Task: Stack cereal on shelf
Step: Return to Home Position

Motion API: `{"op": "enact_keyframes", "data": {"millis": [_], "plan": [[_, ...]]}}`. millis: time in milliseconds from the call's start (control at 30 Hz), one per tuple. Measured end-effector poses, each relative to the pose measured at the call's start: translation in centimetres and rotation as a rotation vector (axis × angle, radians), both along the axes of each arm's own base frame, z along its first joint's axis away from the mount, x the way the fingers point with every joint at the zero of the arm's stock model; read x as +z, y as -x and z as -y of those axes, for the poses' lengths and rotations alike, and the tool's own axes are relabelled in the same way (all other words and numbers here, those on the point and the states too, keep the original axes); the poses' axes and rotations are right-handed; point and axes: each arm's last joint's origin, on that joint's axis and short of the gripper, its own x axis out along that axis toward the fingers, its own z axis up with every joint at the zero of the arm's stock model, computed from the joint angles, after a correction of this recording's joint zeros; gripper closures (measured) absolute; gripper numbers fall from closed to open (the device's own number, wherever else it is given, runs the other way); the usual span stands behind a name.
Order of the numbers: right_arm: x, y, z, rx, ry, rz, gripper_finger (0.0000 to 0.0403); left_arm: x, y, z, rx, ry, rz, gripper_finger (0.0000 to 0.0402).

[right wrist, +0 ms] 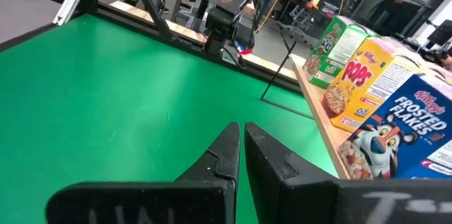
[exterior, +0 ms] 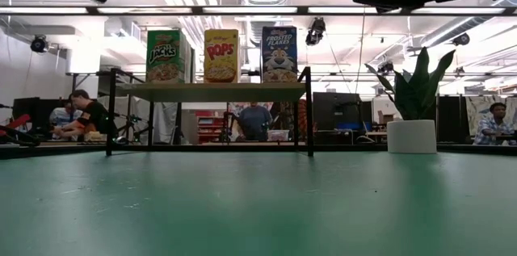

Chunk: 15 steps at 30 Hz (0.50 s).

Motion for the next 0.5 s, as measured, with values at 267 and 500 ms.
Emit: {"op": "enact_keyframes", "data": {"millis": [267, 500], "plan": [[0.0, 0.0, 0.0, -0.004, -0.023, 0.016, 0.0390, -2.0, 4.2, -1.5, 0.002, 0.078, 0.150, 0.0401], [-0.1, 0.0, 0.0, -0.007, -0.045, 0.015, 0.0390, -2.7, 5.7, -2.0, 0.000, 0.122, 0.267, 0.0401]]}}
